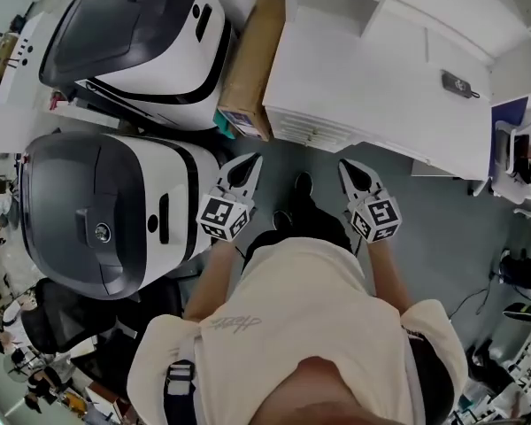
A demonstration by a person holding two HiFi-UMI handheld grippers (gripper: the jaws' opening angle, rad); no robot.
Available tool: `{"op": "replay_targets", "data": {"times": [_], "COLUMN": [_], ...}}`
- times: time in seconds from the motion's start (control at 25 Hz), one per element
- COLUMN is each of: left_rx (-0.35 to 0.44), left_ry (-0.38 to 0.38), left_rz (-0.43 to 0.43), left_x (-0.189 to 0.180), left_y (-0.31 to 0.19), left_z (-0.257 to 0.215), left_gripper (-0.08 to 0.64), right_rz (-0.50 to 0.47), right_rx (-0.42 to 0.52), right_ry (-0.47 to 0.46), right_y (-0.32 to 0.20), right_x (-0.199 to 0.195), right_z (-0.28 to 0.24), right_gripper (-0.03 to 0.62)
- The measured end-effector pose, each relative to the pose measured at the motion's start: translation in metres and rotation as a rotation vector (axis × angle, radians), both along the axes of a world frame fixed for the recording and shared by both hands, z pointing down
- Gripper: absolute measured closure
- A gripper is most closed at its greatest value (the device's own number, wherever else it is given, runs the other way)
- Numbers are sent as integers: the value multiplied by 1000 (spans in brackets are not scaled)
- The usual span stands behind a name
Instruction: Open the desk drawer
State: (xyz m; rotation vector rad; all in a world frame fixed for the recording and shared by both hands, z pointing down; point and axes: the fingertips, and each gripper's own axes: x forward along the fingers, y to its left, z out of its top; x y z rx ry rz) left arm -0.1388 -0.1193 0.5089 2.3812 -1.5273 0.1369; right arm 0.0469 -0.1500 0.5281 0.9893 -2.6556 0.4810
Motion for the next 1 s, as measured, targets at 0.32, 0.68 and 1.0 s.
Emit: {"op": "replay_targets", "data": {"times": [0.32, 0.68, 1.0], "left_rx": [53, 99, 21], "left_ry": [-76, -109, -61], "left_rz": [5, 71, 96], "left_x": [-5, 11, 1], "left_y": [-86, -131, -132], "left_z": [-25, -32, -2], "left_gripper": [560, 560, 560], "right_rz": [-66, -60, -87], "right_rx": [74, 0, -172], "right_ry": [69, 50, 160], "right_y": [-71, -104, -101], "right_x": [-6, -13, -38], "right_z": [16, 56, 132], "right_gripper": [595, 595, 594]}}
